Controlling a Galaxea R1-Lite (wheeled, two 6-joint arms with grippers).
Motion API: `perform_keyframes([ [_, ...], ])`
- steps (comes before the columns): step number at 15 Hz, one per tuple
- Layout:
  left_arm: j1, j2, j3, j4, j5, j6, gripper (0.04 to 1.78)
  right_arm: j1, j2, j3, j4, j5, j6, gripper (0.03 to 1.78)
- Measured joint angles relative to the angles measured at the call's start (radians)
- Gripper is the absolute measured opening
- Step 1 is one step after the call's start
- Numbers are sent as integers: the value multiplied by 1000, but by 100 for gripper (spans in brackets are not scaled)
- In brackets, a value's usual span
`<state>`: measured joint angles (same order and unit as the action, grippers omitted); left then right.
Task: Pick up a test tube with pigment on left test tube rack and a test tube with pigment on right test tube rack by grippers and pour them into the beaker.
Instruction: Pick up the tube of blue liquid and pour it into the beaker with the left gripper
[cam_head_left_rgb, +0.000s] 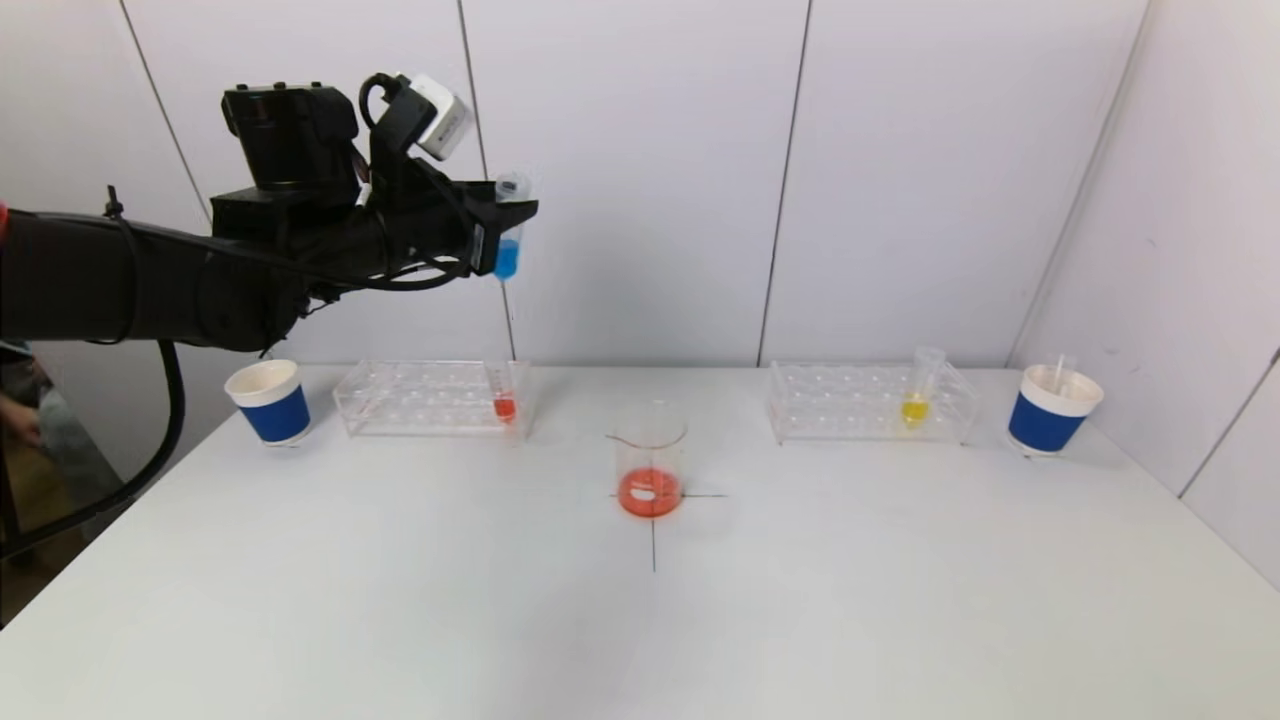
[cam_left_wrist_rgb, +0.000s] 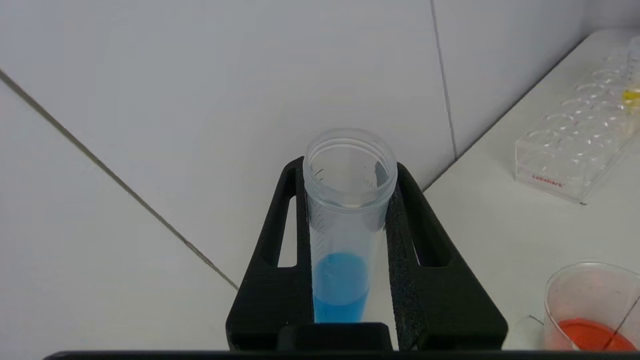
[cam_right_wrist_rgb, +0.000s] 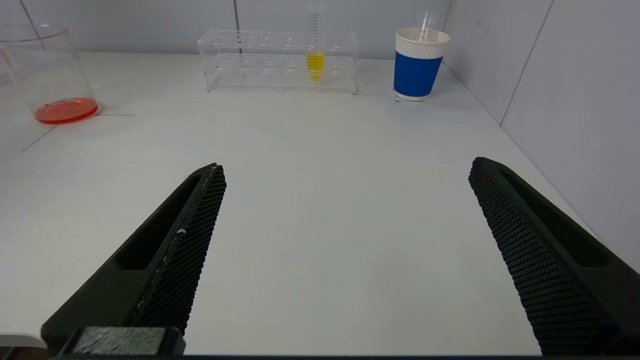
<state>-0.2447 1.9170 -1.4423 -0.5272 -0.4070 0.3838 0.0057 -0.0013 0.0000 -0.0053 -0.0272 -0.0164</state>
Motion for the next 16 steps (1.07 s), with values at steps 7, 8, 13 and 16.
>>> perform_keyframes([
  [7,-29,25,5,3,-15,253,44,0,0,0,0,0,0,177],
  [8,-33,30,5,3,-16,282,44,0,0,0,0,0,0,177],
  [13,-54,51,19,-2,-74,434,44,0,0,0,0,0,0,177],
  [16,-62,57,33,-26,-120,462,44,0,0,0,0,0,0,177],
])
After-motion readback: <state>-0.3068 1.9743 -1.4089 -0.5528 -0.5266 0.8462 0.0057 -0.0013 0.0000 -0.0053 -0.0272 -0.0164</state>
